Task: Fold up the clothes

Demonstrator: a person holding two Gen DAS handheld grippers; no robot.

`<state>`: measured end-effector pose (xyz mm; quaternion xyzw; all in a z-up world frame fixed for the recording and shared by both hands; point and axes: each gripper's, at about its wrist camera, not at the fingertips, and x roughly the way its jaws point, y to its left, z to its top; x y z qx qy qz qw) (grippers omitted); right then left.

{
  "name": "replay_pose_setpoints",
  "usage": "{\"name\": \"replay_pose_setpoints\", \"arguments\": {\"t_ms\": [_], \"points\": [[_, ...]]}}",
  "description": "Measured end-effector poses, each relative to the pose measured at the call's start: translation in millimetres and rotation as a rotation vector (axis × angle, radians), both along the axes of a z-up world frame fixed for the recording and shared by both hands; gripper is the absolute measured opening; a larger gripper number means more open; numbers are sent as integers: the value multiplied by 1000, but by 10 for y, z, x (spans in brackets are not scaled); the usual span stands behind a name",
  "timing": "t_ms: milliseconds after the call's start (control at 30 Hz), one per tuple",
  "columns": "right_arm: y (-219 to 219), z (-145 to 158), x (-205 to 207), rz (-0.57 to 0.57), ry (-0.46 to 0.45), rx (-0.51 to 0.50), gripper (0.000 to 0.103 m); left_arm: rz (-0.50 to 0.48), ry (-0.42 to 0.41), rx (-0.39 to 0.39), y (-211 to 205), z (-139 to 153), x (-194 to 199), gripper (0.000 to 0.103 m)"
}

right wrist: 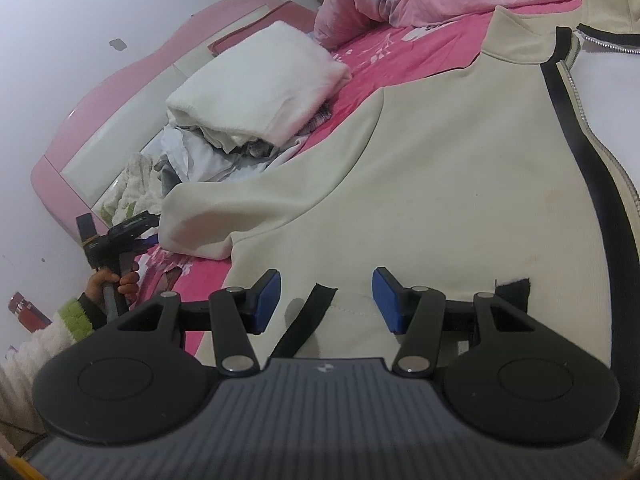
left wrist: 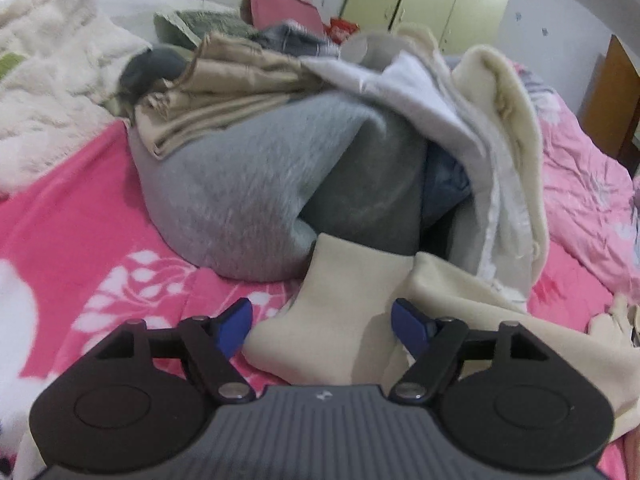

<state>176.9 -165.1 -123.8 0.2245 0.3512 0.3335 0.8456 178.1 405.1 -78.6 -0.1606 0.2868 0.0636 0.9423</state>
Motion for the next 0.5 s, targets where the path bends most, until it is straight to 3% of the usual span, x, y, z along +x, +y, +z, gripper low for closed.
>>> {"name": "replay_pose_setpoints", "arguments": {"t_ms": [100,167,200,300,400,500], "points": [[5,3,-6,-2,-3,-5,51,-5,15,2,7,-21,22,61],[3,3,-9,-3,-5,-5,51,-8,26,4,11,-35,37,28],[3,2,-10,-4,-5,-5,51,-10,31,5,14,-41,45,20],[5,5,-13,-4,-6,-6,51,-13,41,7,16,-50,54,11],[5,9,-11,-5,-7,-7,51,26,-22,-1,-38,153,-149,8],[2,11,-11,-4,-10,-11,51,105,-98,-86,35,385,-395,8]]}}
